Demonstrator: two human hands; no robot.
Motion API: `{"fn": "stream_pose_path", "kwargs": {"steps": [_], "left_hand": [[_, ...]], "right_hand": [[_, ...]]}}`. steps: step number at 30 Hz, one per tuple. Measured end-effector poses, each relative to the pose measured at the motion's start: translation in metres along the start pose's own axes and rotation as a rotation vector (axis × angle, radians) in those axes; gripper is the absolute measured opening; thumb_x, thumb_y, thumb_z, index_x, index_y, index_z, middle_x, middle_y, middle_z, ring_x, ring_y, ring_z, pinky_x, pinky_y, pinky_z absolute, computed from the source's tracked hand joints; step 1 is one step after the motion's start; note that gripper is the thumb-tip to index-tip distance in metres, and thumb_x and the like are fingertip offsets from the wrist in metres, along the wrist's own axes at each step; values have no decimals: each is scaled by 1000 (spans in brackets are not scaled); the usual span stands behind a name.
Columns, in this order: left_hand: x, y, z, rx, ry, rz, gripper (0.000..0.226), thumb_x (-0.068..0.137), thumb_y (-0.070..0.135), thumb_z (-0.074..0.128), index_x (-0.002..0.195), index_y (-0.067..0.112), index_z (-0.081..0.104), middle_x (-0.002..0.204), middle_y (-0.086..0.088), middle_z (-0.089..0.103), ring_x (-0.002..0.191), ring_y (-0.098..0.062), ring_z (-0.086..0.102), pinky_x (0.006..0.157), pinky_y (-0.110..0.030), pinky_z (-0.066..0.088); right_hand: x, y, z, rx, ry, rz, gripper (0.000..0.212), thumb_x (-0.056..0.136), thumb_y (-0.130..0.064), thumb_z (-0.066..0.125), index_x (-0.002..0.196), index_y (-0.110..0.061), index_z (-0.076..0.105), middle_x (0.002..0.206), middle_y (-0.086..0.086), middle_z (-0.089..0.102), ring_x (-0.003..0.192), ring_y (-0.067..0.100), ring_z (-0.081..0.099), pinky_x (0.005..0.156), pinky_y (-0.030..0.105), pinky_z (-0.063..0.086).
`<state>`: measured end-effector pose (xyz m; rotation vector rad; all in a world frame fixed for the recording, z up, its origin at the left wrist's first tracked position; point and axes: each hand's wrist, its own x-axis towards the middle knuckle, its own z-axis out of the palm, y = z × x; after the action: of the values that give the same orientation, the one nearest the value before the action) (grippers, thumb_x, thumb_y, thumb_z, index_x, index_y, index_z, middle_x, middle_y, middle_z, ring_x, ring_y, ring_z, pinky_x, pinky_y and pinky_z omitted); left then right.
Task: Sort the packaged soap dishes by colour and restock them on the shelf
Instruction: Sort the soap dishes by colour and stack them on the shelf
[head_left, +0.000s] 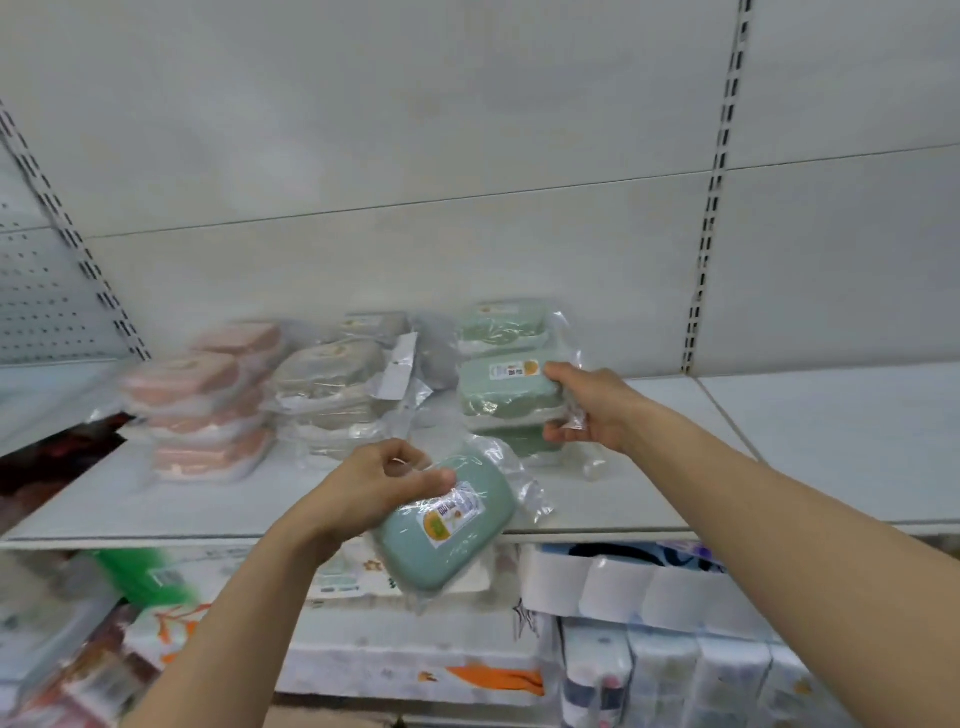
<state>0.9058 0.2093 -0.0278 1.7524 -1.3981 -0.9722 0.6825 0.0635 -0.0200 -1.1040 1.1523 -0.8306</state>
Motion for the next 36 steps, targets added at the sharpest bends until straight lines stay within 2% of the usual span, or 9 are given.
{"fn": "stream_pose_path", "kwargs": {"steps": [5, 9, 11, 13, 16, 22, 27, 32, 36], "left_hand": [[10, -4, -17, -107, -59, 59, 51, 66, 50, 81, 95, 11, 67, 83, 3, 74, 70, -7, 62, 67, -22, 44], [19, -2, -24, -225, -135, 68, 51, 64, 50, 84, 93, 11, 69, 84, -3, 72, 70, -14, 64, 60, -21, 49], [26, 1, -27, -274, -176, 35, 61, 63, 51, 81, 104, 8, 70, 93, -8, 74, 75, -19, 67, 64, -26, 52], [33, 12, -26, -349, -212, 16, 56, 71, 46, 79, 109, 5, 70, 100, -12, 74, 78, -20, 69, 66, -27, 56], [45, 36, -18, -456, -270, 7, 55, 79, 48, 73, 116, 7, 68, 113, -15, 72, 91, -24, 70, 80, -33, 56], [62, 64, -8, -897, -174, 22, 82, 91, 75, 25, 125, 9, 60, 112, -14, 70, 95, -30, 71, 80, -41, 59], [62, 43, 23, -523, 281, 159, 52, 100, 59, 30, 124, 18, 53, 125, -6, 57, 108, -20, 58, 99, -42, 48], [52, 22, 44, -292, 135, 206, 53, 99, 60, 30, 147, 39, 29, 140, 20, 33, 127, -1, 33, 111, -29, 26], [54, 16, 47, -284, 90, 169, 86, 79, 82, 27, 153, 38, 25, 156, 19, 29, 143, -9, 30, 120, -43, 26]], "right_hand": [[10, 6, 6, -258, 133, 28, 44, 88, -46, 64, 98, -5, 55, 102, 19, 62, 58, 33, 63, 53, 42, 60], [-4, 1, -1, -850, 354, -184, 72, 89, -67, 45, 129, -8, 44, 126, 15, 49, 100, 36, 63, 82, 47, 55], [-26, -8, -3, -758, 314, -547, 71, 86, -69, 49, 139, -24, 39, 136, 1, 39, 120, 22, 50, 96, 41, 46], [-55, -20, 1, -588, -60, -678, 69, 74, -67, 67, 136, -48, 42, 139, -16, 36, 127, 4, 43, 104, 32, 41], [-70, -18, 7, -950, -356, -742, 97, 57, -57, 84, 138, -61, 31, 150, -25, 15, 138, -5, 23, 112, 21, 25], [-47, -20, -2, -665, 49, -853, 80, 64, -39, 88, 135, -41, 51, 126, -13, 48, 113, -5, 48, 104, 22, 42], [-16, -14, 4, -780, 325, -741, 76, 72, -48, 79, 139, -39, 45, 129, -6, 42, 106, 7, 48, 90, 21, 37], [-8, 9, 10, -1055, 222, -623, 93, 73, -55, 76, 147, -40, 22, 155, -6, 8, 128, 24, 45, 99, 38, 44], [-1, 17, 13, -1175, 188, -658, 100, 72, -45, 78, 145, -45, 10, 153, -7, 2, 123, 28, 45, 86, 40, 51]]}}
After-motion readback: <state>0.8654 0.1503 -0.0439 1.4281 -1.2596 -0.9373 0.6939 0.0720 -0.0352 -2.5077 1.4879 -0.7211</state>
